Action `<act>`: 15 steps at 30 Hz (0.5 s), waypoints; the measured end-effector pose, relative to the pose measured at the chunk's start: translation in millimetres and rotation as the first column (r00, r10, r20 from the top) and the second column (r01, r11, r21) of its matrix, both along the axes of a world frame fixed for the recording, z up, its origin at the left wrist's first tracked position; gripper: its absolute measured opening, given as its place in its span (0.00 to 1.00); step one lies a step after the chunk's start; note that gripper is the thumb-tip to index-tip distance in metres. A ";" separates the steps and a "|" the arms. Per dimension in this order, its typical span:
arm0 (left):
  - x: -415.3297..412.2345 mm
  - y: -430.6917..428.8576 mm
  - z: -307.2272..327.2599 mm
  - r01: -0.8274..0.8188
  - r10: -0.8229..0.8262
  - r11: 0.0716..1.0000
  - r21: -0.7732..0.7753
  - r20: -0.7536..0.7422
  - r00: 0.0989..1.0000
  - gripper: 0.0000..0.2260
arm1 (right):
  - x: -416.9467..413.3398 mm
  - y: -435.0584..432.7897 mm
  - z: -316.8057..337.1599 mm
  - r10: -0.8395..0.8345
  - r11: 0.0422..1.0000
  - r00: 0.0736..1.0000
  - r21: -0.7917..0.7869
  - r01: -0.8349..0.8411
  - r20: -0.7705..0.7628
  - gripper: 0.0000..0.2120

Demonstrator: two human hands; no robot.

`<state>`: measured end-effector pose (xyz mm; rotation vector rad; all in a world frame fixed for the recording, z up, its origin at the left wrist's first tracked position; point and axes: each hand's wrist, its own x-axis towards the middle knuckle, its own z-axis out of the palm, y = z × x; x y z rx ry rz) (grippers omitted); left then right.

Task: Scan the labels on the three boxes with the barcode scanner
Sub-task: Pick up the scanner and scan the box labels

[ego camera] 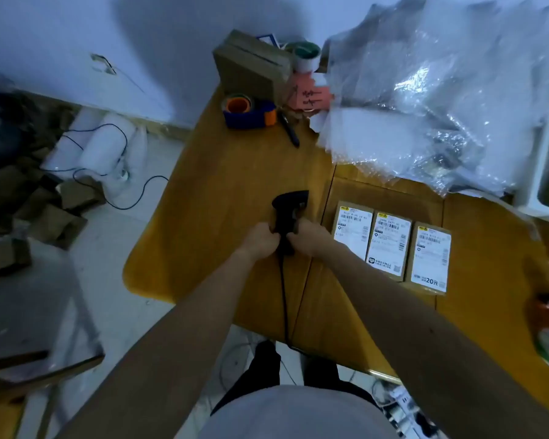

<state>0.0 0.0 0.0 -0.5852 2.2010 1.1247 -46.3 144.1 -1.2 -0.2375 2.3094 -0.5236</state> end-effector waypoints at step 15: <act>-2.6 17.6 -5.0 -0.404 0.389 0.882 0.242 0.110 0.915 0.13 | 2.7 -6.6 -5.2 -0.187 0.965 0.976 -0.167 0.203 0.111 0.13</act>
